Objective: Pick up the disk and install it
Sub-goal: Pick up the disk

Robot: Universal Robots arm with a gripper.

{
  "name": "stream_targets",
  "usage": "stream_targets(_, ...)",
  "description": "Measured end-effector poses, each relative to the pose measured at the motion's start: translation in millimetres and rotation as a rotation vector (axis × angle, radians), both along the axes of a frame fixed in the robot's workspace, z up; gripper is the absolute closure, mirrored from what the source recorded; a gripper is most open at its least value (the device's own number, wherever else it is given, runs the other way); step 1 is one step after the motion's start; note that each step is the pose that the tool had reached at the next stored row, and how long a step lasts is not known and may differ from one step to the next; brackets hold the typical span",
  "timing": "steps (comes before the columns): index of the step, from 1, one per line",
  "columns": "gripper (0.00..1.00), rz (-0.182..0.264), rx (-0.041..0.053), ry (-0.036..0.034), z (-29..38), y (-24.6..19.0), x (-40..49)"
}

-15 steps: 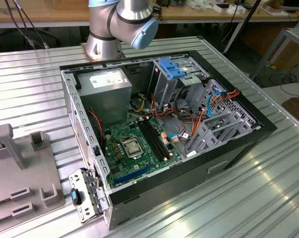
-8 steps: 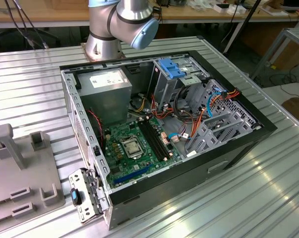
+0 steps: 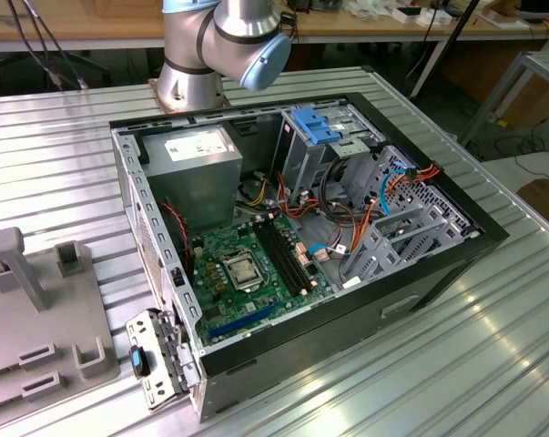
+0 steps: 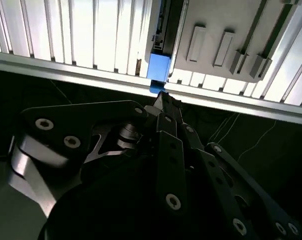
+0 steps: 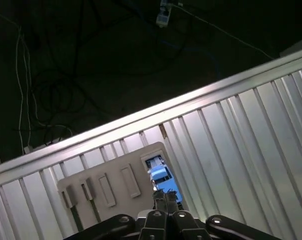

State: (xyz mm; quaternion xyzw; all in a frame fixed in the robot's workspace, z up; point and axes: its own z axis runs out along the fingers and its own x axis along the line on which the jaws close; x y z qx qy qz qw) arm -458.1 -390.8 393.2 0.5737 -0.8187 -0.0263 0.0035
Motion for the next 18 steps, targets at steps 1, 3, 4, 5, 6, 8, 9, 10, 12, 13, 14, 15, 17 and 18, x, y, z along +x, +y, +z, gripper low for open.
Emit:
stream_targets(1,0.89,0.016,0.0000,0.0000,0.0,0.0,0.0)
stream_targets(3,0.89,0.044,0.0000,0.0001,0.0,0.0,0.0)
stream_targets(4,0.89,0.059,0.0000,0.0001,0.0,0.0,0.0)
stream_targets(5,0.89,0.071,-0.0004,0.0000,0.0,0.0,0.0)
stream_targets(6,0.89,0.077,-0.0025,0.0000,0.0,0.1,0.0)
stream_targets(8,0.89,0.088,-0.0371,-0.0009,0.0,0.0,0.0)
stream_targets(9,0.89,0.089,-0.0572,-0.0027,0.0,0.1,0.0)
stream_targets(10,0.89,0.089,-0.0680,-0.0047,-0.1,0.4,0.0)
stream_targets(12,0.89,0.088,-0.0769,-0.0096,-0.7,1.4,0.2)
stream_targets(13,0.89,0.088,-0.0810,-0.0117,-0.8,2.8,0.9)
stream_targets(14,0.89,0.087,-0.0823,-0.0179,-1.1,2.9,0.6)
stream_targets(15,0.89,0.087,-0.0830,-0.0298,-1.6,2.9,0.3)
stream_targets(17,0.89,0.086,-0.0874,-0.0579,-2.3,3.2,0.3)
stream_targets(18,0.89,0.085,-0.0900,-0.0685,-2.4,3.4,0.3)
